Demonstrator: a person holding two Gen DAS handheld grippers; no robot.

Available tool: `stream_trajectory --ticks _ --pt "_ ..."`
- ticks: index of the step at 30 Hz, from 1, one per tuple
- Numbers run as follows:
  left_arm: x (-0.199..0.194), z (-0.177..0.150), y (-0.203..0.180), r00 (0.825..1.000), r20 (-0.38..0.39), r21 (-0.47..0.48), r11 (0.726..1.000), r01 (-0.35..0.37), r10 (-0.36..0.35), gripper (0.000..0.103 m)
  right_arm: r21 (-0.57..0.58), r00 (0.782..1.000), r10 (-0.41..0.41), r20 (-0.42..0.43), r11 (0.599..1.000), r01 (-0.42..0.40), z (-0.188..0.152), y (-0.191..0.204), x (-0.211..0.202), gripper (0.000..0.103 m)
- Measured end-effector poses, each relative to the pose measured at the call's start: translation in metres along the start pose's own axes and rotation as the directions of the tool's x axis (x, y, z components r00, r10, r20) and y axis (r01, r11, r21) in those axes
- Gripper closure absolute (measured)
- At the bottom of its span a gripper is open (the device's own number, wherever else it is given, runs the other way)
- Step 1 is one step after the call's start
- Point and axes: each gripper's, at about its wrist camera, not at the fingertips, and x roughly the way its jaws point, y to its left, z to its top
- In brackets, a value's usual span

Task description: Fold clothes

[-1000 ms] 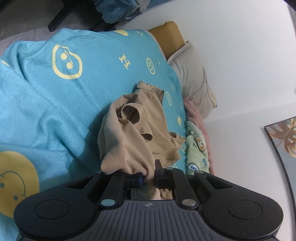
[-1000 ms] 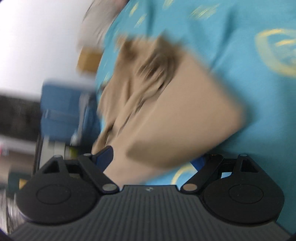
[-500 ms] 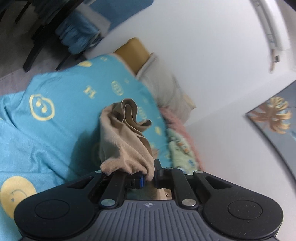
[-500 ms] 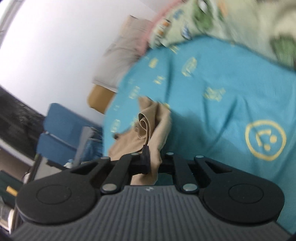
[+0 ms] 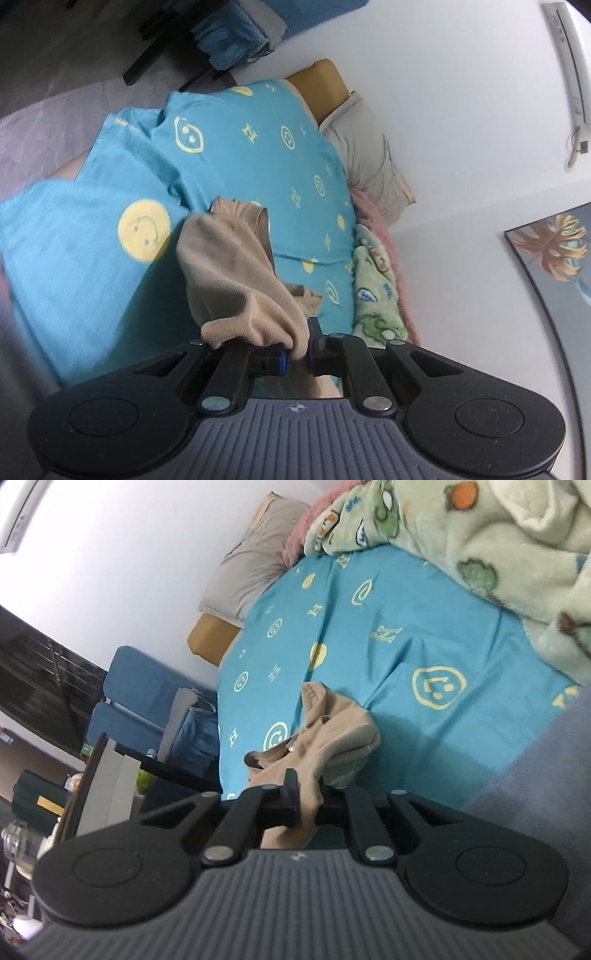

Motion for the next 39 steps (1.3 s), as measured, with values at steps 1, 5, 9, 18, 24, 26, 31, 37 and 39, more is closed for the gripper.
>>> stream_trajectory --ticks 1,5,9,18,24,26,31,37,39 --pt "0.01 0.008 -0.006 1.0 0.003 0.021 0.999 -0.031 0.031 0.092 0.001 1.0 0.0 -0.001 1.0 0.0 0.005 0.003 0.007 0.093" --pt "0.064 0.047 -0.037 0.99 0.023 0.106 0.984 -0.141 0.139 0.091 -0.004 0.999 -0.032 -0.021 0.999 0.032 0.035 0.024 0.063 0.093" --pt "0.132 0.085 -0.056 0.969 0.03 0.18 0.952 -0.247 0.246 0.091 -0.011 0.994 -0.1 -0.052 0.995 0.1 0.065 0.037 0.127 0.092" --pt "0.233 0.119 -0.025 0.951 0.007 0.263 0.917 -0.299 0.308 0.089 -0.051 0.974 -0.189 -0.124 0.982 0.184 0.085 0.01 0.226 0.092" --pt "0.253 0.125 -0.012 0.951 -0.008 0.29 0.911 -0.293 0.308 0.088 -0.104 0.968 -0.215 -0.128 0.974 0.203 0.083 0.01 0.248 0.092" --pt "0.256 0.125 -0.013 0.951 -0.011 0.31 0.906 -0.289 0.308 0.087 -0.116 0.966 -0.229 -0.124 0.97 0.215 0.081 0.01 0.251 0.091" --pt "0.25 0.121 -0.018 0.969 -0.028 0.339 0.914 -0.222 0.246 0.036 -0.161 0.977 -0.188 -0.103 0.972 0.171 0.077 0.016 0.245 0.032" --pt "0.21 0.106 -0.039 0.987 0.037 0.409 0.899 -0.159 0.157 0.01 -0.269 0.991 -0.129 0.02 0.955 0.13 0.066 0.037 0.21 0.005" --pt "0.198 0.099 -0.041 0.989 0.044 0.415 0.898 -0.147 0.141 0.009 -0.295 0.989 -0.137 0.054 0.944 0.147 0.062 0.038 0.201 0.005"
